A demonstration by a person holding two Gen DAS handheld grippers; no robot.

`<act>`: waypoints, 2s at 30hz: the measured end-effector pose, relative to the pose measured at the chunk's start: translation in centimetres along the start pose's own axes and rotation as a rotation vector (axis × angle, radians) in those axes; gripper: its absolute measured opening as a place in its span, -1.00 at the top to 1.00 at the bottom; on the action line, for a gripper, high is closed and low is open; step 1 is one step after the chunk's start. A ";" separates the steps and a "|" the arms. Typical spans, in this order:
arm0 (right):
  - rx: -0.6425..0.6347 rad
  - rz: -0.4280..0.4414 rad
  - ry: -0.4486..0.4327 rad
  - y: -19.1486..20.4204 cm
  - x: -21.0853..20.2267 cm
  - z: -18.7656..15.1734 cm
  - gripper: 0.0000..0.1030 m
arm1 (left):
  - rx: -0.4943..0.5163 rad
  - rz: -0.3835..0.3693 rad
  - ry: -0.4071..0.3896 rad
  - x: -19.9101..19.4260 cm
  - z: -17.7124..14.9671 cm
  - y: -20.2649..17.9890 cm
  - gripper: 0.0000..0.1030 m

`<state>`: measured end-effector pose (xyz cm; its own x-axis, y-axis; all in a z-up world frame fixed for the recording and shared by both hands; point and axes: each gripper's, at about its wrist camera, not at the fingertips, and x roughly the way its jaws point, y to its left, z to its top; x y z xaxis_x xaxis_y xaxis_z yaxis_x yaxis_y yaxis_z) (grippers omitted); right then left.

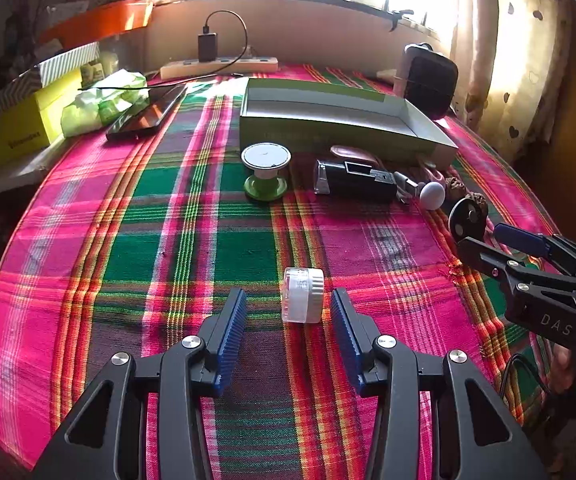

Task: Organize objects
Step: 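Close the left tool on the small white jar while the right tool grasps the black holed disc, then carry the white jar with the left tool while the right tool carries the black disc toward the tray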

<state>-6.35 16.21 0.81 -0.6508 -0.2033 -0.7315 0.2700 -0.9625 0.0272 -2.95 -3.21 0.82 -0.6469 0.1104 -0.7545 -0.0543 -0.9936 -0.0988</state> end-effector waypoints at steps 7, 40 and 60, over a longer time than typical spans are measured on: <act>0.014 -0.008 0.029 -0.5 1.4 0.8 -0.10 | 0.014 0.030 0.007 0.5 0.4 0.0 0.18; 0.040 0.052 0.025 -0.4 1.5 0.9 0.05 | 0.028 0.029 0.021 1.6 1.9 -0.4 0.67; 0.033 0.116 -0.013 -0.4 1.0 3.3 0.05 | 0.057 -0.025 -0.009 2.0 6.0 -2.1 0.67</act>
<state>-9.40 15.82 2.31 -0.6261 -0.3158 -0.7129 0.3205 -0.9378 0.1339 -8.72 -1.07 3.42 -0.6520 0.1349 -0.7462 -0.1137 -0.9903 -0.0796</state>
